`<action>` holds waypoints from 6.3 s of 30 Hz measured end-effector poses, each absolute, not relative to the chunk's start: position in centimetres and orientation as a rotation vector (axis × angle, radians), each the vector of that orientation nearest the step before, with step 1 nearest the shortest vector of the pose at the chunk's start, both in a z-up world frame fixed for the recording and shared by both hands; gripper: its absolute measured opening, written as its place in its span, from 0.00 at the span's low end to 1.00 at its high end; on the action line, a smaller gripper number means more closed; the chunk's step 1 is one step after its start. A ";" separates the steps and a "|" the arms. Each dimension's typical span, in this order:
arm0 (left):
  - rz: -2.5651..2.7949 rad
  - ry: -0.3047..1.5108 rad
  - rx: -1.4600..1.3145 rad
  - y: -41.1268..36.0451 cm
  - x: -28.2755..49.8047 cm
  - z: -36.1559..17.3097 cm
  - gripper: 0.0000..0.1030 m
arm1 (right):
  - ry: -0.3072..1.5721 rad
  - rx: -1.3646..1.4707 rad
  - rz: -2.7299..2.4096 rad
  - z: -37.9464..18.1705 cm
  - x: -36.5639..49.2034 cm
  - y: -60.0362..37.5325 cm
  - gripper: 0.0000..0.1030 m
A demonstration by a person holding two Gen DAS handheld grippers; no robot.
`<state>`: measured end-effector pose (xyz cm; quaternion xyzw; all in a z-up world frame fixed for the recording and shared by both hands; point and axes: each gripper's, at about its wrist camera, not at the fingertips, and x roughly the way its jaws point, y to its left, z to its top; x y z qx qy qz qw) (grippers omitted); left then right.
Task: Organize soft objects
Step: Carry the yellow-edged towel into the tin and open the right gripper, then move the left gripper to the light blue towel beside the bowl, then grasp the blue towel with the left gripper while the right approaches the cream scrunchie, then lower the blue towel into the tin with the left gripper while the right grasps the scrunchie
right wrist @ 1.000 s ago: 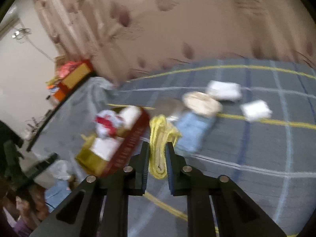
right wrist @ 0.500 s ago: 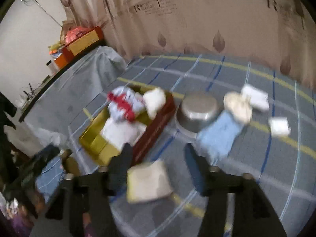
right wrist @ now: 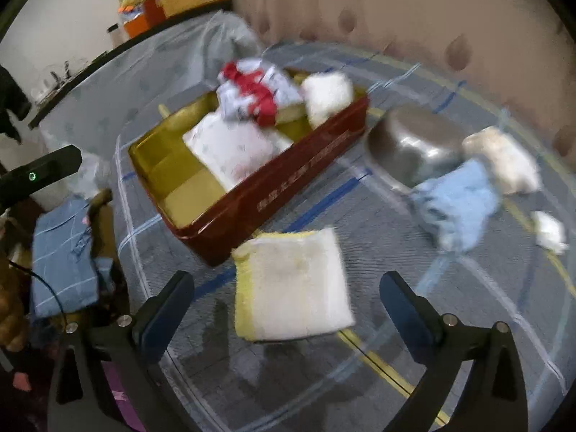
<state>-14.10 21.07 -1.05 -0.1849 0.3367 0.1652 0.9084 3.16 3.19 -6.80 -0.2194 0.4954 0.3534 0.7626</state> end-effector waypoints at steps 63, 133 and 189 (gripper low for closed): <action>0.451 0.818 -0.220 20.6 -12.4 -3.0 0.57 | 0.767 -0.349 0.168 -2.4 9.0 -12.6 0.97; -0.143 0.963 -0.348 4.2 -1.9 -5.3 0.17 | 0.725 -0.029 0.061 -1.1 9.9 -27.7 1.00; 0.314 0.825 -0.389 25.3 -5.2 -2.8 0.25 | 0.992 -0.012 0.391 -3.8 16.9 -11.4 0.13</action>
